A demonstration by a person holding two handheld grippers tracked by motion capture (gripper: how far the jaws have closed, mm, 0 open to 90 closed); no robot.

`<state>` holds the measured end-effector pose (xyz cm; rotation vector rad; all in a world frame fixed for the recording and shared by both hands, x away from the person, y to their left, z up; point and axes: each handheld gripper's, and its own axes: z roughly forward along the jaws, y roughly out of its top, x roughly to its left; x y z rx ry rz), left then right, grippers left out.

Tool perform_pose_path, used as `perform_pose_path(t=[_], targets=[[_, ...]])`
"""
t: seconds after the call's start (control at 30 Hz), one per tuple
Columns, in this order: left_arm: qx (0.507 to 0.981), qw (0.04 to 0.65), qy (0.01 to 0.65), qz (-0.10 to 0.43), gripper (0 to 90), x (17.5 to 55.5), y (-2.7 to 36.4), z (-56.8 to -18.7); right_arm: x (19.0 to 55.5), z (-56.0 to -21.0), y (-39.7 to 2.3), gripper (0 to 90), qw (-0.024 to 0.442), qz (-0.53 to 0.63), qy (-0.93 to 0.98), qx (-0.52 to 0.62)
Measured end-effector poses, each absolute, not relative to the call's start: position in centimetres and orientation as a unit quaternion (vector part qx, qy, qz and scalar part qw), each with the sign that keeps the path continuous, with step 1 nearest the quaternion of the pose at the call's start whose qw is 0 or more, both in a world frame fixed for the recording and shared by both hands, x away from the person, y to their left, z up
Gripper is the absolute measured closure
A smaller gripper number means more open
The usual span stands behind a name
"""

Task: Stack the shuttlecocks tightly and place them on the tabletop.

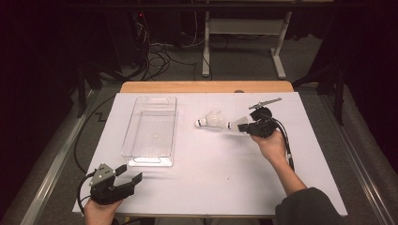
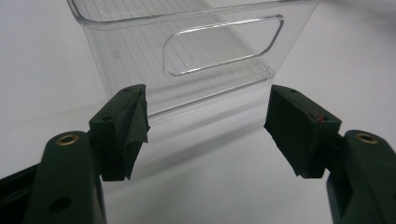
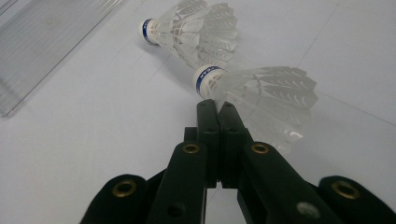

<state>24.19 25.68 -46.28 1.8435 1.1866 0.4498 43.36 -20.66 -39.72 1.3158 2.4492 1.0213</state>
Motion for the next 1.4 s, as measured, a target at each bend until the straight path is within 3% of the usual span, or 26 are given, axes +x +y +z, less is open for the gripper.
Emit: perform_pose_path(t=[1.4], targets=[[0.743, 0.436, 0.476, 0.179, 31.0, 24.2, 25.8, -46.3, 47.2, -41.0, -18.4, 90.0, 0.077, 0.348, 0.819, 0.45]])
